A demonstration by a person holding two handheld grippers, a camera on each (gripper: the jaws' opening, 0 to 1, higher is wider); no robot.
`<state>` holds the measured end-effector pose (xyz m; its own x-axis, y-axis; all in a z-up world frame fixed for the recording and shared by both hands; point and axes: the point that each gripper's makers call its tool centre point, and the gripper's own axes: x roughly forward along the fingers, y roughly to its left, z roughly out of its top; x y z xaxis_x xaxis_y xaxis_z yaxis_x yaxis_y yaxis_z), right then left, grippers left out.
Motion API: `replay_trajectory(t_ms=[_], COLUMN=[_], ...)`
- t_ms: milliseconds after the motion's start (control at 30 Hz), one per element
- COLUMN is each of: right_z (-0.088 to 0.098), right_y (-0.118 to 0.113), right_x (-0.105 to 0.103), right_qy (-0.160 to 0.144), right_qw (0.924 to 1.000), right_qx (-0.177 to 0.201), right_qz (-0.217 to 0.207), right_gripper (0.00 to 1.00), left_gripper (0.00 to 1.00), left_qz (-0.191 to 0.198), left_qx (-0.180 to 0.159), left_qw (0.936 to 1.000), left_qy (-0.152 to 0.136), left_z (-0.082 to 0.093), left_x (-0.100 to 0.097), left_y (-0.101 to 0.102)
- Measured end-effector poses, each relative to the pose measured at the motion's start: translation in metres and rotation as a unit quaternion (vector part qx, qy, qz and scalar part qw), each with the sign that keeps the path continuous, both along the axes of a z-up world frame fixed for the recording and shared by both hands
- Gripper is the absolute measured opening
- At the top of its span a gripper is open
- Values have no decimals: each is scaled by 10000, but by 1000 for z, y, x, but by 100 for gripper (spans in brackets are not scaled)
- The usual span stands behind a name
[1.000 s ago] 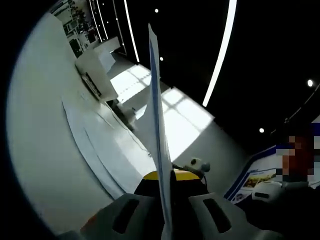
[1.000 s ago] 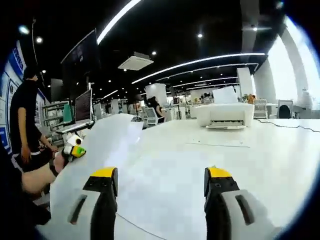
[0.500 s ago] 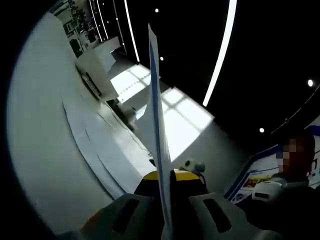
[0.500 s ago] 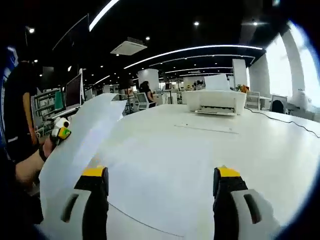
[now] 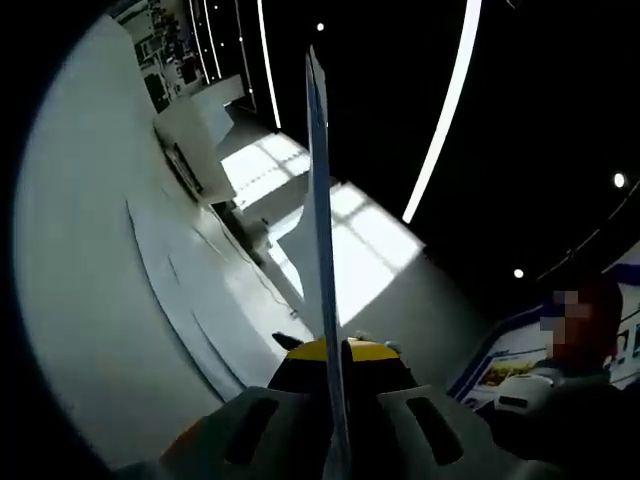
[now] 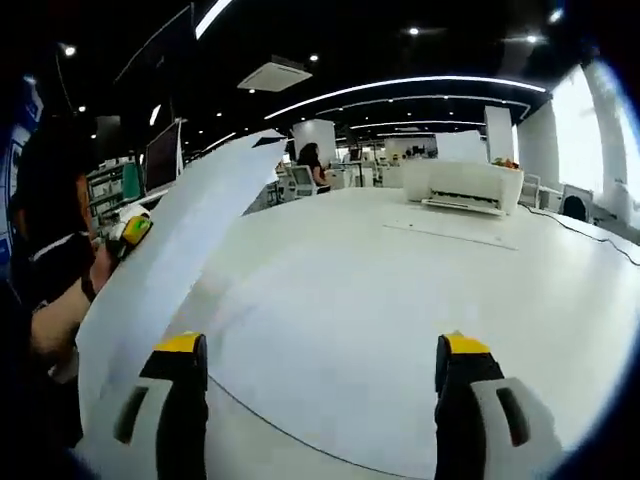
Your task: Organize the stack of printing papers by aligning and flattening the scattered papers on the table
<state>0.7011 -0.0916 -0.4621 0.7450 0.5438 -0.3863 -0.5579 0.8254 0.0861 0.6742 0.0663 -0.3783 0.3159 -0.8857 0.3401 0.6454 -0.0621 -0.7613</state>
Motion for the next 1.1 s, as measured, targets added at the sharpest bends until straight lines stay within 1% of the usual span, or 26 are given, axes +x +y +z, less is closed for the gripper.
replay_trajectory(t_ms=[67,167,200,333,367,400,433,567,633,700,767,800,833,900,967,1100], right_z=[-4,-9,-10,-15,-22,-25,-23,-25,-27,-27,-27,-27,-27,-27,-25,-23], right_y=[5,12,14,18,16,12,9,-9,-19,-24,-28,-32,-33,-37,-36,-41], right_x=[2,7,6,7,6,8,10,11,17,18,14,17,17,15,11,14], right_qy=[-45,-27,-15,-115,-9,29,-55,-33,-45,-36,-37,-37,-37,-38,-42,-13], right_qw=[10000,9999,9999,9999,10000,9999,9998,9991,9984,9983,9981,9980,9980,9979,9983,9988], right_qx=[-33,112,126,48,-59,-113,-198,-363,-469,-448,-456,-456,-447,-428,-356,-224], right_qz=[-35,-33,-25,43,29,-13,-35,-232,-307,-368,-409,-432,-449,-483,-459,-440], right_gripper=[90,90,90,90,90,89,89,87,87,87,87,87,87,89,90,90], left_gripper=[6,6,6,6,6,6,6,6,6,6,6,6,6,6,6,6], left_qz=[1,-2,-2,-3,-5,-5,-5,-12,-11,-12,-15,-17,-17,-17,-18,-18], left_qx=[-2,1,-2,-10,-11,-8,-5,-8,-5,-4,-7,-6,-5,-3,-9,-9], left_qw=[10000,10000,10000,10000,10000,10000,10000,10000,10000,10000,10000,10000,10000,10000,10000,10000], left_qy=[-1,-3,-2,7,4,2,-1,-4,-7,-4,-5,-6,-5,-3,1,6], left_z=[1,1,1,2,2,2,2,2,2,2,2,2,2,2,1,1], left_x=[-2,-3,-4,-4,-4,-4,-5,-4,-4,-5,-4,-4,-4,-4,-3,-2], left_y=[-2,-3,-4,-4,-4,-4,-5,-4,-4,-4,-3,-3,-3,-3,-2,-2])
